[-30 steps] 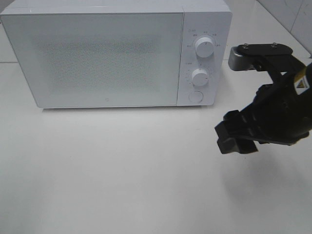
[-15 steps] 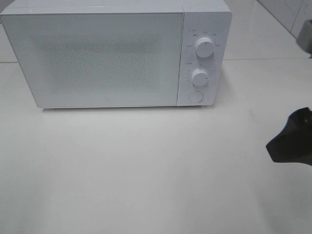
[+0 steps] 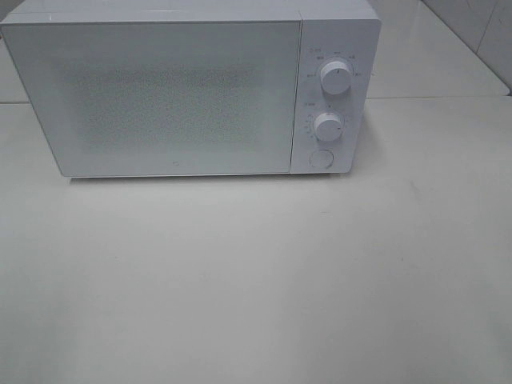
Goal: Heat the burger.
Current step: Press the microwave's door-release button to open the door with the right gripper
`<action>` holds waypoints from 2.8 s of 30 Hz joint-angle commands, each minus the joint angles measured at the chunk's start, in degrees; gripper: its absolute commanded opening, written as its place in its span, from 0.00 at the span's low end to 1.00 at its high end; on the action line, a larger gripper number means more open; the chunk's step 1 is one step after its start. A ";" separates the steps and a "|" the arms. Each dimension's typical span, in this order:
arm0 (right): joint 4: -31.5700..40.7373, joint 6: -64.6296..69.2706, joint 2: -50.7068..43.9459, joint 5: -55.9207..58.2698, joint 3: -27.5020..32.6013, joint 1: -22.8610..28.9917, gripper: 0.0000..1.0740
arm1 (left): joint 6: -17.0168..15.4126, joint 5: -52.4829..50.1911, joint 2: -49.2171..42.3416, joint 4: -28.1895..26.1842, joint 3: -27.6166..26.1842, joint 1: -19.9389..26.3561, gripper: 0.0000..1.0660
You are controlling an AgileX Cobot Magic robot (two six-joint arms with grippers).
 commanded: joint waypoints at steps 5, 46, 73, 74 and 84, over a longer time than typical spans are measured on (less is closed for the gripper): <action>-0.46 0.40 -13.98 1.26 5.50 -8.77 0.66 | 0.23 -0.52 -1.20 -0.17 0.23 0.00 0.94; -0.46 0.86 -32.03 -2.01 11.92 -16.90 0.66 | 0.23 -0.52 -1.26 -0.17 0.23 0.00 0.94; -0.63 0.86 -0.57 -36.55 10.49 -16.90 0.66 | 0.23 -0.52 -1.26 -0.17 0.23 0.00 0.94; -0.63 0.86 -0.57 -36.55 10.49 -16.90 0.66 | 0.23 -0.52 -1.26 -0.17 0.23 0.00 0.94; -0.86 1.66 14.55 -58.44 13.69 -16.90 0.66 | 0.23 -0.52 -1.26 -0.17 0.23 0.00 0.94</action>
